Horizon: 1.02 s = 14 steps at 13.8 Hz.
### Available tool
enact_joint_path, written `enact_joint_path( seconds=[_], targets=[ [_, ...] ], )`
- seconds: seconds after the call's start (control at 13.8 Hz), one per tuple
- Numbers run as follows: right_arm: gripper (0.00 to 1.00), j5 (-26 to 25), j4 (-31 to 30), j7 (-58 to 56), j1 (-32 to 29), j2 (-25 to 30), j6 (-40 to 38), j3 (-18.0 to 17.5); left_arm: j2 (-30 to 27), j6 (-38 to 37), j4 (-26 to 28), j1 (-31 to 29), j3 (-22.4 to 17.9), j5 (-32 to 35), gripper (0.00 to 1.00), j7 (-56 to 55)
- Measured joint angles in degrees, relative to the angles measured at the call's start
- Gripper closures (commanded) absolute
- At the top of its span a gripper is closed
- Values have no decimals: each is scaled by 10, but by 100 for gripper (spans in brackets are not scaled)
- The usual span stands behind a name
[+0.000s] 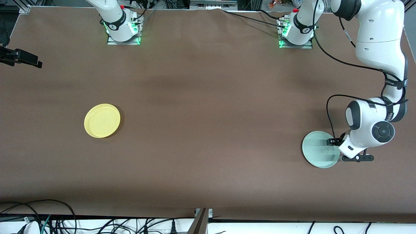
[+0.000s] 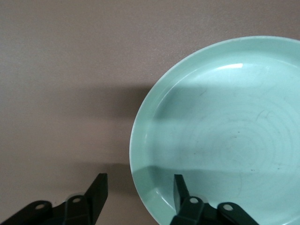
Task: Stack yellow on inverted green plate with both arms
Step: 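Lower the left gripper to the green plate rim and close on it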
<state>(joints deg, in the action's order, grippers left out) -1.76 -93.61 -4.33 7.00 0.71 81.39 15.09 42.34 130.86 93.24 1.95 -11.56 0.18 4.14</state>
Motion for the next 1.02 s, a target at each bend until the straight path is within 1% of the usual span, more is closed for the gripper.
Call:
enact_joint_path(
  seconds=[0.22, 0.44, 0.51, 0.58, 0.65, 0.73, 0.95, 1.02],
  targets=[
    [0, 0, 0, 0, 0, 0, 0, 0, 3, 1, 0, -4, 1, -1, 59, 0],
    [0, 0, 0, 0, 0, 0, 0, 0, 14, 16, 0, -4, 1, -5, 61, 0],
    [0, 0, 0, 0, 0, 0, 0, 0, 15, 17, 0, -4, 2, -6, 58, 0],
    [0, 0, 0, 0, 0, 0, 0, 0, 15, 17, -1, -4, 2, -6, 49, 0],
    [0, 0, 0, 0, 0, 0, 0, 0, 15, 17, -2, -4, 2, -6, 43, 0],
    [0, 0, 0, 0, 0, 0, 0, 0, 15, 18, -2, -4, 2, -6, 41, 0],
    [0, 0, 0, 0, 0, 0, 0, 0, 15, 18, -4, -4, 3, -6, 42, 0],
    [0, 0, 0, 0, 0, 0, 0, 0, 15, 18, -5, -4, 3, -6, 44, 0]
  ],
)
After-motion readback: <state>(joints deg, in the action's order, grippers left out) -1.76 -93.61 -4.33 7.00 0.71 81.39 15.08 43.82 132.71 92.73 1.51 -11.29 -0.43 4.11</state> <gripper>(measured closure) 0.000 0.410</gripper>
